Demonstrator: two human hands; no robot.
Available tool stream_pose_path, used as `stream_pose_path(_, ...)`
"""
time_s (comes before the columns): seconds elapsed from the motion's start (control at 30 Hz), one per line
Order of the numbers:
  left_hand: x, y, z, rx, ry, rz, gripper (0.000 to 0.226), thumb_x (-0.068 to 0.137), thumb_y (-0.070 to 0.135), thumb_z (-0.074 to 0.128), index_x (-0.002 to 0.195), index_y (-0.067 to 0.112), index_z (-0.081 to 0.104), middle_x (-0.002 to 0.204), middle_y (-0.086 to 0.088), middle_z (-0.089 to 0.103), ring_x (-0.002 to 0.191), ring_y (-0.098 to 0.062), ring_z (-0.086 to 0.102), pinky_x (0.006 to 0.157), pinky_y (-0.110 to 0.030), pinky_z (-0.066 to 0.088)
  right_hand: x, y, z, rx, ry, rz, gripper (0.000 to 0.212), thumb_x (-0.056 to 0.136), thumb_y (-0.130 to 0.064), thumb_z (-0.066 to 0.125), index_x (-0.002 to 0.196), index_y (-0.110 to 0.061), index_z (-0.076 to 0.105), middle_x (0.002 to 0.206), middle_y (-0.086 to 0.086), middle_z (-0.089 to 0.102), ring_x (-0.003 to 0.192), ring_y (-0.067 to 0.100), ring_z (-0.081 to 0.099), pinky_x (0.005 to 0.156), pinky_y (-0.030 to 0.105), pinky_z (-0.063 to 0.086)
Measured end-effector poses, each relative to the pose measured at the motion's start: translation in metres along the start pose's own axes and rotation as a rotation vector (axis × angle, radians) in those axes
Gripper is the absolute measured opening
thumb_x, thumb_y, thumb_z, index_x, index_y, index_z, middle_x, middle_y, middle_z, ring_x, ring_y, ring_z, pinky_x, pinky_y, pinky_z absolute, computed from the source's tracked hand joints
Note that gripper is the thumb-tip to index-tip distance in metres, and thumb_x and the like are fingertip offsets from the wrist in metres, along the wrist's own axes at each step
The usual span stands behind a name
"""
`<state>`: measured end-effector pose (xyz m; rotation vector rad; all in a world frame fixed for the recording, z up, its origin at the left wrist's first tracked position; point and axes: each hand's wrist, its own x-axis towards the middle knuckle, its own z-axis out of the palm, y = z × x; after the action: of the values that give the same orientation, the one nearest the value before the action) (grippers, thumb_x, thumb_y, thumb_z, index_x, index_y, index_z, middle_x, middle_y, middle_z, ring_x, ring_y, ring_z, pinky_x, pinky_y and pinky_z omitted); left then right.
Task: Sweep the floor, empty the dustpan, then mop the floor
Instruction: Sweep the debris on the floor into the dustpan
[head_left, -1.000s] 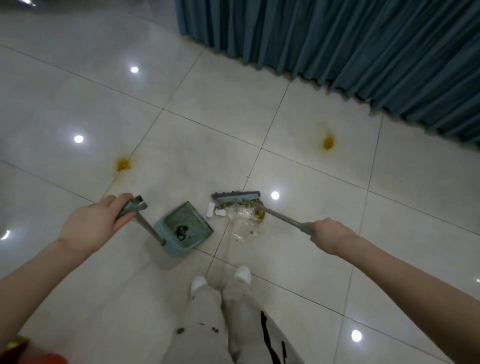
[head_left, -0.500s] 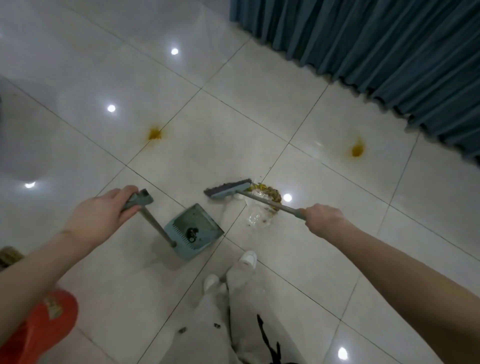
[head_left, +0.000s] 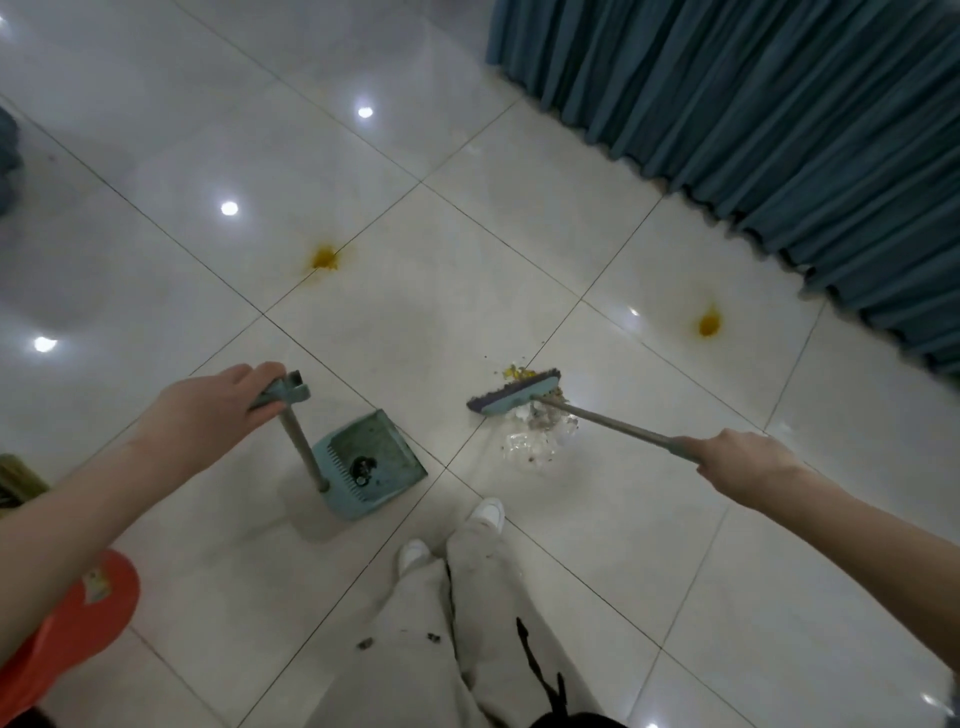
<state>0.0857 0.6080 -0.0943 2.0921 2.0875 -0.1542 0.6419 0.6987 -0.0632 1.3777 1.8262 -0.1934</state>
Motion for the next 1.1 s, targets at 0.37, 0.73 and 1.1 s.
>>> stream_pose_path(0.37, -0.029, -0.004, -0.002, -0.106, 0.081, -0.101, 0.034, 0.090, 0.040, 0.055, 0.119, 0.024, 0.049, 0.094, -0.002, 0.062, 0.059, -0.025, 0.060, 0.052, -0.034, 0.049, 0.056, -0.014, -0.036, 0.359, 0.038, 0.080, 0.039, 0.098, -0.033, 0.047, 0.136, -0.037, 0.049, 0.085, -0.001, 0.055, 0.070, 0.018, 0.057, 0.061, 0.030, 0.050)
stream_pose_path(0.73, -0.050, 0.072, 0.008, -0.036, 0.255, -0.270, 0.037, 0.082, 0.033, 0.065, 0.113, 0.017, 0.053, 0.092, -0.010, 0.064, 0.056, -0.036, 0.062, 0.042, -0.034, 0.047, 0.181, 0.045, -0.064, 0.443, 0.015, 0.128, 0.029, 0.097, -0.013, 0.043, 0.120, -0.005, 0.059, 0.084, 0.013, 0.064, 0.051, 0.023, 0.059, 0.038, 0.024, 0.044)
stream_pose_path(1.1, -0.072, 0.212, 0.064, -0.139, 0.202, -0.508, 0.040, 0.083, 0.029, 0.072, 0.114, 0.020, 0.049, 0.093, -0.010, 0.058, 0.058, -0.037, 0.056, 0.045, -0.047, 0.048, 0.154, 0.126, 0.041, 0.453, -0.098, -0.110, 0.038, 0.096, -0.006, 0.038, 0.132, -0.012, 0.050, 0.084, 0.009, 0.058, 0.068, 0.026, 0.066, 0.050, 0.036, 0.058)
